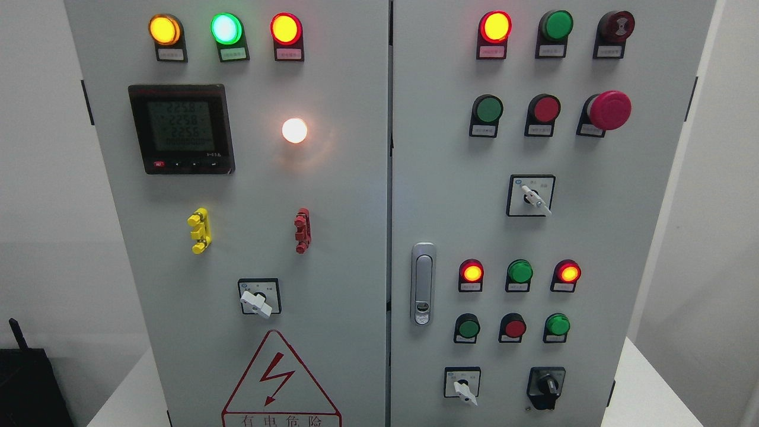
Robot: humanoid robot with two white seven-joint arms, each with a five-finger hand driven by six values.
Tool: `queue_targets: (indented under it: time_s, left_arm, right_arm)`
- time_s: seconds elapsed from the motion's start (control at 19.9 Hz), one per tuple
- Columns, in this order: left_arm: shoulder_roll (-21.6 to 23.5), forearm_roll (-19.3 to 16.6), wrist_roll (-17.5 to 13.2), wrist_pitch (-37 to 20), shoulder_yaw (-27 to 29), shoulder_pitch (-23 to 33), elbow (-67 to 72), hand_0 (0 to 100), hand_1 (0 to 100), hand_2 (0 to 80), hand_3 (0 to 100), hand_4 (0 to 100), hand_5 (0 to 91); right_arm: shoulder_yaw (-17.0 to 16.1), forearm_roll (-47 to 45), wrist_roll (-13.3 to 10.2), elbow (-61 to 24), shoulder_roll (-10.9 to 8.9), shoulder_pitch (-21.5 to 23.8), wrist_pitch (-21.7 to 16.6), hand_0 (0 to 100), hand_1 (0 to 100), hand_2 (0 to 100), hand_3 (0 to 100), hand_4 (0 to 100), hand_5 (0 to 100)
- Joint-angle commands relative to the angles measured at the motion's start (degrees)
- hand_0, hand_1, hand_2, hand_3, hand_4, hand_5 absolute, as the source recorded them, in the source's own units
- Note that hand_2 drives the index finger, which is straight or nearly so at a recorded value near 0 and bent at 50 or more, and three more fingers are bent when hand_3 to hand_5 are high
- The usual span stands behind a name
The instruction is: Trip black knob to open circuit
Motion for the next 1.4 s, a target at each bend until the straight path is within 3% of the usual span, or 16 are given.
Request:
queue_targets:
  time_s: [0.0,1.0,1.35]
  left_arm:
    - [-0.05,0.14,0.02,0.07,0.05,-0.02,0.06,12,39,0.0,0,0,0.0]
    - [-0.14,0.14,0.02,-0.02,0.05,-0.02,0.06,12,39,0.0,0,0,0.0]
    - [-0.05,0.14,0.02,0.07,0.05,-0.02,0.06,12,39,0.0,0,0,0.0]
  right_arm:
    - [-0.38,-0.18,0.33,-2.82,-0.11,-1.09,0.55,81,88,0,100,100,93]
    - [0.85,-0.18,0.42,-1.68,-0.11,-3.46,2.49,83,90,0,100,100,93]
    - [3.04,-0.18,0.15,-1.77,-0.11,-3.55,2.49,84,90,0,100,100,93]
